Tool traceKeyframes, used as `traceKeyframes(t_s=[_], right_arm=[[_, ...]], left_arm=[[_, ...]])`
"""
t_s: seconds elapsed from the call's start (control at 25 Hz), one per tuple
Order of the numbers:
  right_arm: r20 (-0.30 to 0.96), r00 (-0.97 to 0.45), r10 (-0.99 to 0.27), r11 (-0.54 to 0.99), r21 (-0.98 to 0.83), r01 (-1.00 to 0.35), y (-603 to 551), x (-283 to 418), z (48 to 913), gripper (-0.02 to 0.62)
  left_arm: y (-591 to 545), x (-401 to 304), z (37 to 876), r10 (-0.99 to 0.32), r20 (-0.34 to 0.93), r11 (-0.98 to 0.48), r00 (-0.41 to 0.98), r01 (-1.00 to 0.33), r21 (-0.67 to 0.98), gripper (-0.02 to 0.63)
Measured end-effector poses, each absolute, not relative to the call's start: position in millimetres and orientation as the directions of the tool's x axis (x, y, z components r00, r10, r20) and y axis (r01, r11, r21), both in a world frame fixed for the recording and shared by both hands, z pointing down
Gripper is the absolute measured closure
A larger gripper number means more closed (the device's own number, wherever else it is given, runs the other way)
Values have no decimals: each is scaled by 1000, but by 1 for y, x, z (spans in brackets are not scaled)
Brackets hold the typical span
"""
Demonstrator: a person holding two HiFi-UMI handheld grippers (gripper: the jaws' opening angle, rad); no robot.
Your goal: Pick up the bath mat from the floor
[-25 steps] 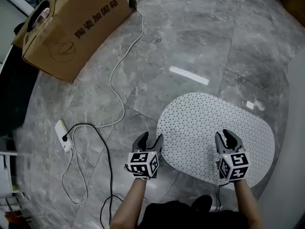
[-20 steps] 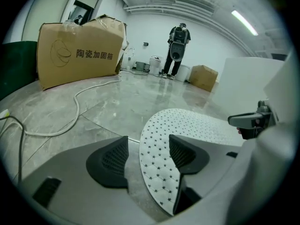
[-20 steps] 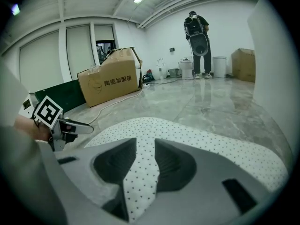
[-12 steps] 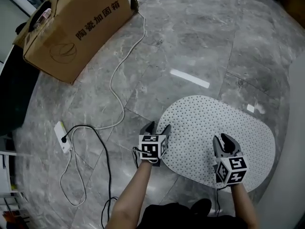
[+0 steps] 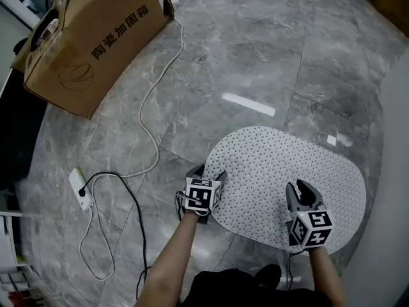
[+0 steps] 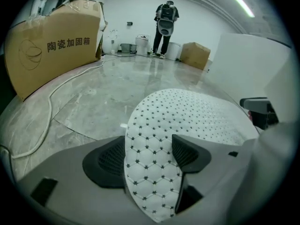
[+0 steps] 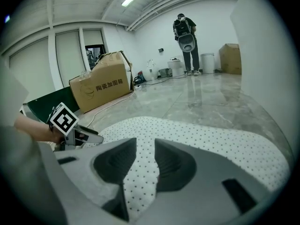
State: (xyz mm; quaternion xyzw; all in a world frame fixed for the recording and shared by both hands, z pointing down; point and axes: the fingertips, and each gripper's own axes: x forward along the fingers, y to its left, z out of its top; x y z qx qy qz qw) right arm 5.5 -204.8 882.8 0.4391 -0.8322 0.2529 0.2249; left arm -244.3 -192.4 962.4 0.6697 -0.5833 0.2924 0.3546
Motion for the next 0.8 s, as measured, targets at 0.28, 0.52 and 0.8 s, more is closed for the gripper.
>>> traceKeyframes(t_s=[0.28,0.52,0.8], right_arm=[[601,-502,-622,473,-223,-852,-204,9,883,474],[598,-469,-650,432,-217,-875,-201,25,878,474],[631,-371,-681,323,-196,-926,-181,89,886,474]], left_arm=[[-187,-218,961,-542,812,-119,216,-976,180,345],[-182,-195,955,-564,806,-141,180,-983,120,471],[-180,-164,936,-584,771,-149,253,-967,204,572]])
